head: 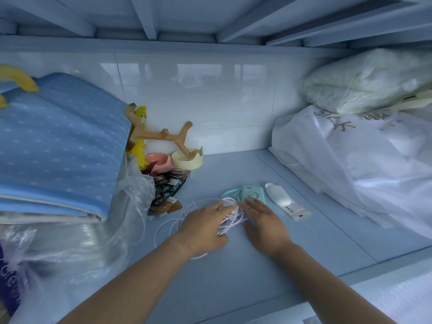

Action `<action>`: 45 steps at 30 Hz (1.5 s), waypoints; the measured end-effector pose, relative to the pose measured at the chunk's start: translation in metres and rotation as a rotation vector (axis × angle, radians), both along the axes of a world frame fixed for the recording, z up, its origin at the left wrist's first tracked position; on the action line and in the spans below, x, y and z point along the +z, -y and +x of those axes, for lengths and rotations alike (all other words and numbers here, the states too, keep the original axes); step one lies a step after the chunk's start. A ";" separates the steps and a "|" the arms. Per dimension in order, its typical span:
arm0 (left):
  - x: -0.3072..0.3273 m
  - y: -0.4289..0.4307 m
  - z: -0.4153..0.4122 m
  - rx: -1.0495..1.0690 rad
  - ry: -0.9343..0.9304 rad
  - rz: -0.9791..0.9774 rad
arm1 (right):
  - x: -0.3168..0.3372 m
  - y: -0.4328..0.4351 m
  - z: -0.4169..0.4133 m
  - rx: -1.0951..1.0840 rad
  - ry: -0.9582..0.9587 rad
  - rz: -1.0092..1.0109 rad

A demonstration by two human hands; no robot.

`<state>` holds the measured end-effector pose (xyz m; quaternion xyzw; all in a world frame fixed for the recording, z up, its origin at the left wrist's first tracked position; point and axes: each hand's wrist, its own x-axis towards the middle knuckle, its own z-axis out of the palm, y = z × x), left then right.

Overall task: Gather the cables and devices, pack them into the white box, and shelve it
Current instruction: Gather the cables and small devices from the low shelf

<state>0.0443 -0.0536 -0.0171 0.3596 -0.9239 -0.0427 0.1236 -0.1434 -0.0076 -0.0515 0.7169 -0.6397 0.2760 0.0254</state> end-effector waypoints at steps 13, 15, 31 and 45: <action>0.000 0.003 -0.015 0.203 -0.050 -0.109 | 0.015 -0.007 -0.011 -0.047 0.249 -0.022; 0.000 0.005 -0.023 0.250 -0.079 -0.077 | 0.018 -0.008 -0.019 -0.064 0.259 -0.042; 0.007 0.032 -0.095 0.314 0.090 -0.018 | 0.023 0.012 -0.086 -0.135 0.197 -0.007; -0.007 0.044 -0.143 0.313 0.164 0.078 | 0.005 0.028 -0.118 -0.153 0.258 0.069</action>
